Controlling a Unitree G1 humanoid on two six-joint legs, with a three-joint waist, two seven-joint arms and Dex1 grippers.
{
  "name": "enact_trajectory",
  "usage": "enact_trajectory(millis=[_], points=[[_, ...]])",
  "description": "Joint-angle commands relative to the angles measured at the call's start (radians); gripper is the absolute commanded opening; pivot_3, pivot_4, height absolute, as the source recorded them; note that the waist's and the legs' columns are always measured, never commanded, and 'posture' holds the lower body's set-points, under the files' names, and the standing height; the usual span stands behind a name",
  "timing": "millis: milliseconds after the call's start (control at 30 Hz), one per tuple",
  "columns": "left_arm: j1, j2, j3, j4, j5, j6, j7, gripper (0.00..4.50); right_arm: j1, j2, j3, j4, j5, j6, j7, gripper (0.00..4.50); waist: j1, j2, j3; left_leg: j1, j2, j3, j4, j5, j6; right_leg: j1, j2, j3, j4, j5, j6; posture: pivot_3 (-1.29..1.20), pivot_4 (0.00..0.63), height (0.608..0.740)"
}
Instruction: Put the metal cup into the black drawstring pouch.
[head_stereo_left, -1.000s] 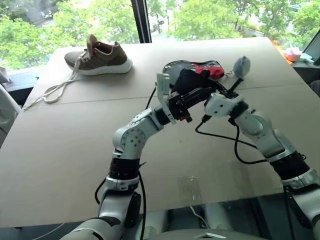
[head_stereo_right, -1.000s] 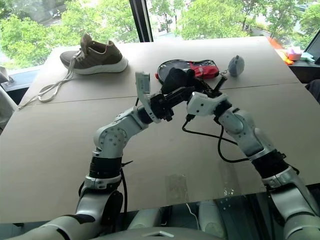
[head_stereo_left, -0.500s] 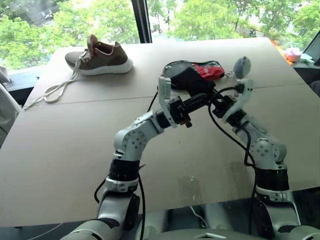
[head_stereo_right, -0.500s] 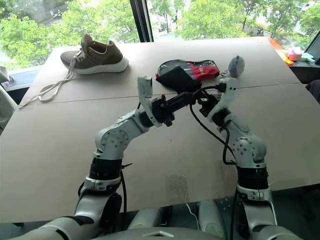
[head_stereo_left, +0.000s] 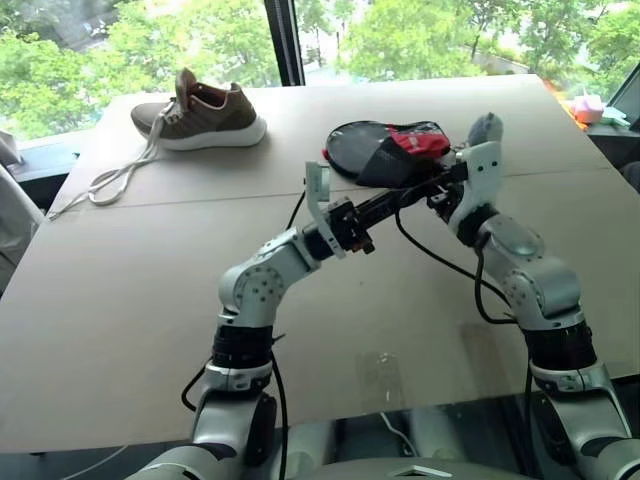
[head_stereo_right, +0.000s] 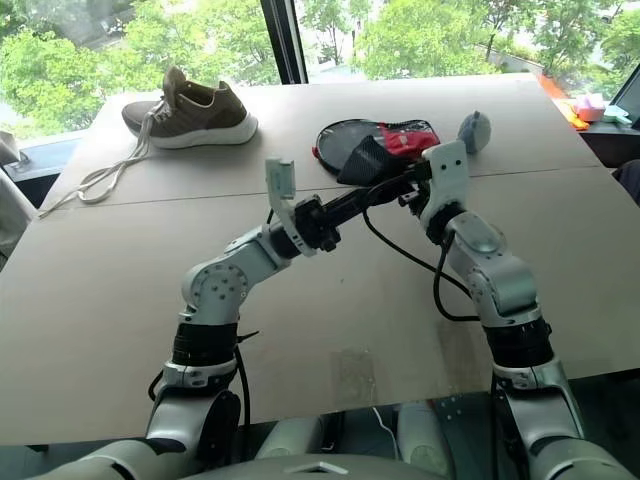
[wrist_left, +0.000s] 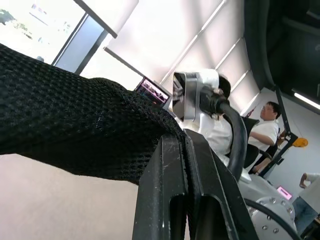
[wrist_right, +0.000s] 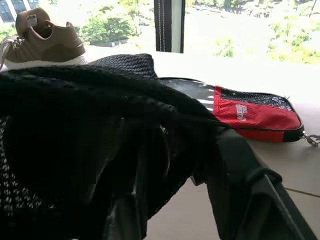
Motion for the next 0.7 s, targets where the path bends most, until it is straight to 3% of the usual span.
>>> enact_trajectory(millis=[33, 100, 133, 233, 333, 500, 700], points=[[-0.011, -0.002, 0.031, -0.005, -0.016, -0.039, -0.002, 0.0, 0.021, -0.038, -0.026, -0.028, -0.045, -0.011, 0.044, 3.26, 0.001, 0.0, 0.0, 0.0, 0.0, 0.0, 0.0, 0.0, 0.0, 0.0, 0.0, 0.0, 0.0, 0.0, 0.0, 0.0, 0.15, 0.74], [-0.007, -0.001, 0.032, 0.018, 0.004, -0.061, 0.003, 0.0, 0.032, -0.054, -0.023, -0.048, -0.053, -0.007, 0.078, 4.17, 0.002, 0.0, 0.0, 0.0, 0.0, 0.0, 0.0, 0.0, 0.0, 0.0, 0.0, 0.0, 0.0, 0.0, 0.0, 0.0, 0.15, 0.74], [-0.006, -0.001, 0.031, 0.028, 0.011, -0.071, 0.003, 0.0, 0.037, -0.066, -0.019, -0.059, -0.059, -0.004, 0.099, 4.43, 0.002, 0.0, 0.0, 0.0, 0.0, 0.0, 0.0, 0.0, 0.0, 0.0, 0.0, 0.0, 0.0, 0.0, 0.0, 0.0, 0.15, 0.74], [-0.008, -0.008, 0.032, 0.06, 0.021, -0.091, 0.001, 0.0, 0.051, -0.108, 0.01, -0.088, -0.09, -0.011, 0.165, 4.43, 0.003, 0.0, 0.0, 0.0, 0.0, 0.0, 0.0, 0.0, 0.0, 0.0, 0.0, 0.0, 0.0, 0.0, 0.0, 0.0, 0.15, 0.74], [-0.011, -0.015, 0.028, 0.083, 0.028, -0.108, -0.001, 0.0, 0.064, -0.11, 0.012, -0.104, -0.104, -0.014, 0.183, 3.48, 0.004, 0.0, 0.0, 0.0, 0.0, 0.0, 0.0, 0.0, 0.0, 0.0, 0.0, 0.0, -0.001, 0.0, 0.0, 0.0, 0.15, 0.74], [-0.007, -0.029, 0.036, 0.111, 0.027, -0.122, 0.006, 0.0, 0.095, -0.127, 0.027, -0.152, -0.086, 0.016, 0.273, 1.2, 0.003, 0.0, 0.0, 0.0, 0.0, 0.0, 0.0, 0.0, 0.0, 0.0, 0.0, 0.0, 0.0, 0.0, 0.0, 0.0, 0.15, 0.74], [0.002, -0.034, 0.051, 0.132, 0.027, -0.127, 0.007, 0.0, 0.161, -0.193, -0.029, -0.277, 0.043, 0.134, 0.406, 1.2, 0.007, -0.001, 0.0, 0.0, 0.0, -0.001, 0.0, 0.0, 0.0, 0.0, -0.001, 0.0, -0.001, 0.0, 0.0, 0.0, 0.15, 0.74]])
